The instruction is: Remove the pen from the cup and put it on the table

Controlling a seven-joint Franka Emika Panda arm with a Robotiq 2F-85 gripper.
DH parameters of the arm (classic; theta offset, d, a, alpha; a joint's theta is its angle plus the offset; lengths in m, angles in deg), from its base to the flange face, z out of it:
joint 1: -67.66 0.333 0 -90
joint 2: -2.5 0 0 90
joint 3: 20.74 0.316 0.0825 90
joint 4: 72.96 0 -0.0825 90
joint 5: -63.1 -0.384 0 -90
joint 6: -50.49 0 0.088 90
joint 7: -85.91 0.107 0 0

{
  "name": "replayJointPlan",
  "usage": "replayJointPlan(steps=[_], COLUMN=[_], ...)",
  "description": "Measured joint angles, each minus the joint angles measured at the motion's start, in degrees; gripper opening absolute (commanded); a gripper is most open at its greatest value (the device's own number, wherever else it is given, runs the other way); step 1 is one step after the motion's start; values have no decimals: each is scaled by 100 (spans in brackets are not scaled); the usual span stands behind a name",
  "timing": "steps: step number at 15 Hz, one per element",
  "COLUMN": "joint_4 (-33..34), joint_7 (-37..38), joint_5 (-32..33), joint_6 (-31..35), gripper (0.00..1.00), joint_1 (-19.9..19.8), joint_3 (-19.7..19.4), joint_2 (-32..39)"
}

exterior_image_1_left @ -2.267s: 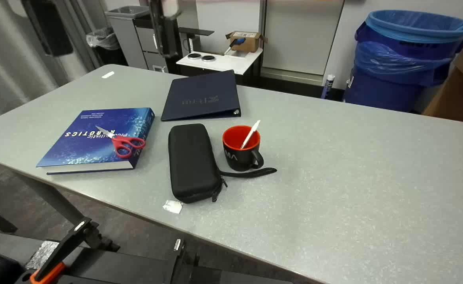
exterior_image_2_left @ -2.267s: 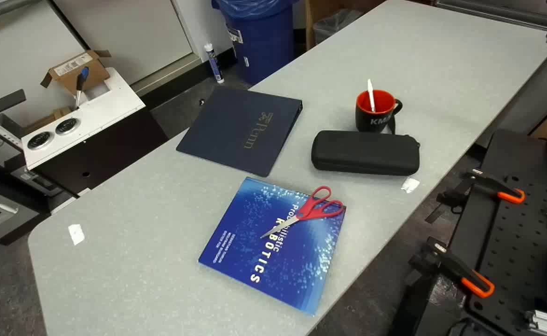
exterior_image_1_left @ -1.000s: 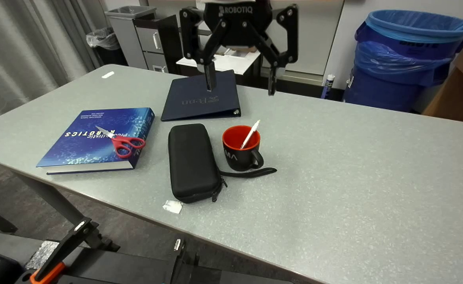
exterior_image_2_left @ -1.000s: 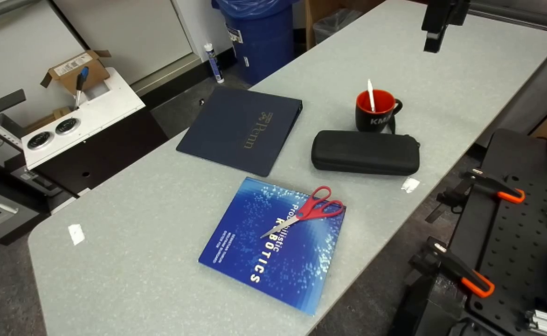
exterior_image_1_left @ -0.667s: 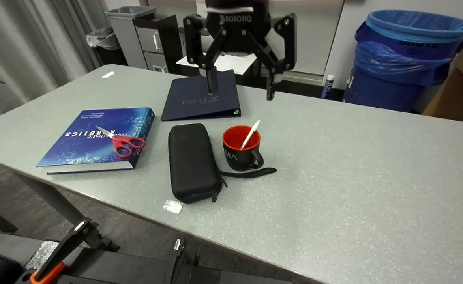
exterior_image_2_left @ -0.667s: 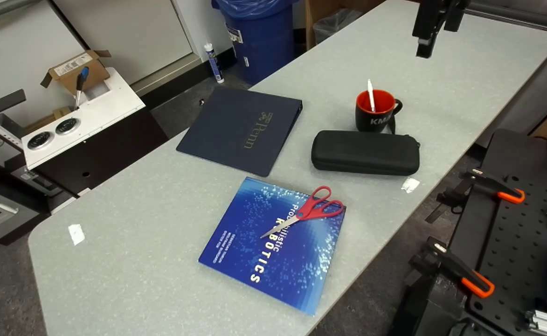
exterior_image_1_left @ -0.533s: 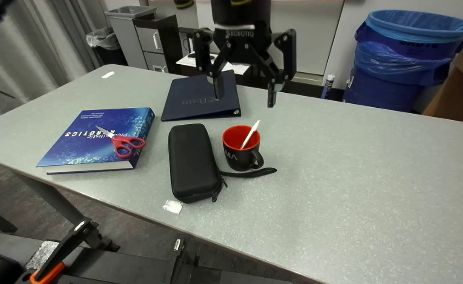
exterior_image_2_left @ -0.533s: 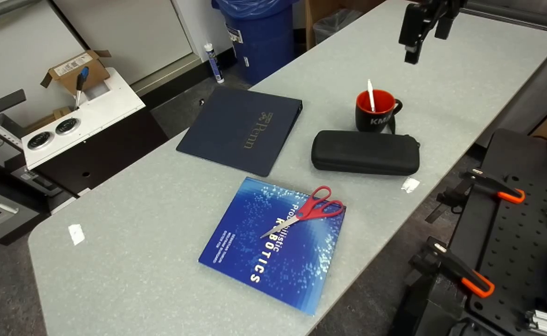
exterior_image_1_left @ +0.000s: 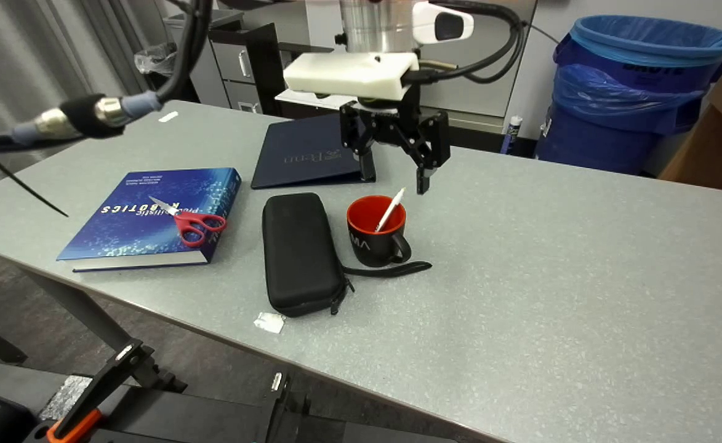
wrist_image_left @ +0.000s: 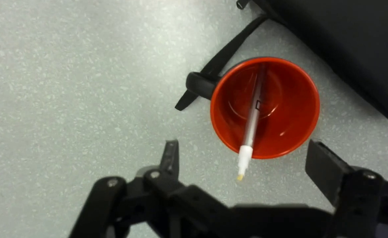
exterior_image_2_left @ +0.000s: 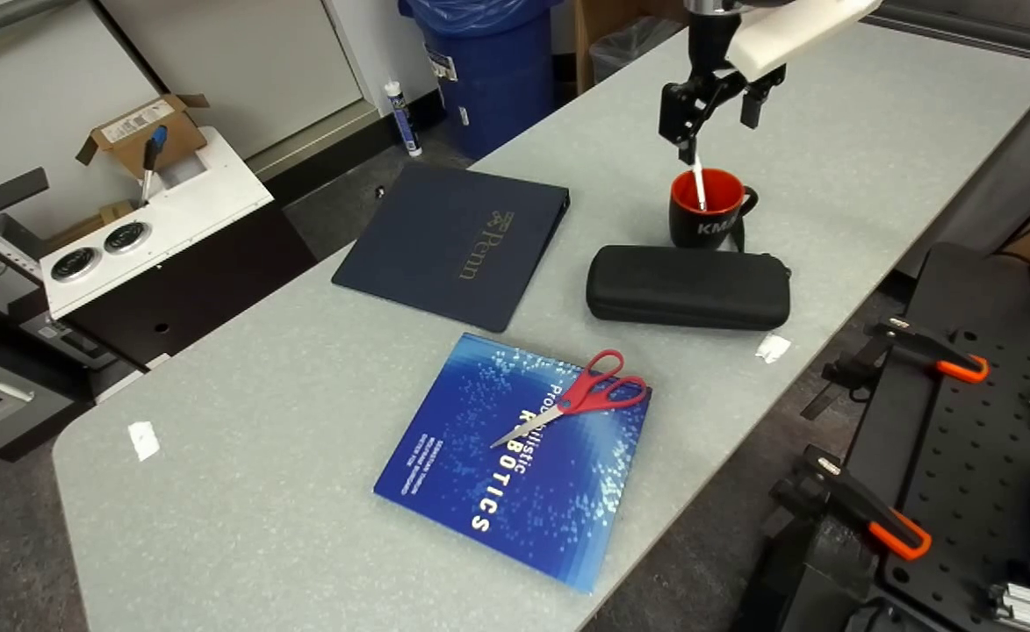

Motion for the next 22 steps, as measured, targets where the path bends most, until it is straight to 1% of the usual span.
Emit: replayJointPlan(steps=[4,5,6,9,12,14,15,16,18,19,22], joint_4=[500,598,684,816,813,805,795,787,768,762,738], joint_7=[494,578,643,697,697,696,691,690,687,678,591], joint_5=[-8,-12,-14,-44,-126,-173,-209,-230,-258,-276,-373], joint_6=[20,20,20,11,-26,-36,-38,-39,-42,-58,-105], gripper=[100,88,74,50,26,13,5,0,0,2,2], joint_1=[173,201,222,243,243,243,243,243,241,239,198], joint_3=[6,6,5,0,-18,-33,-39,-45,-63,-75,-102], joint_2=[638,753,855,1028,1032,1010,986,966,926,903,716])
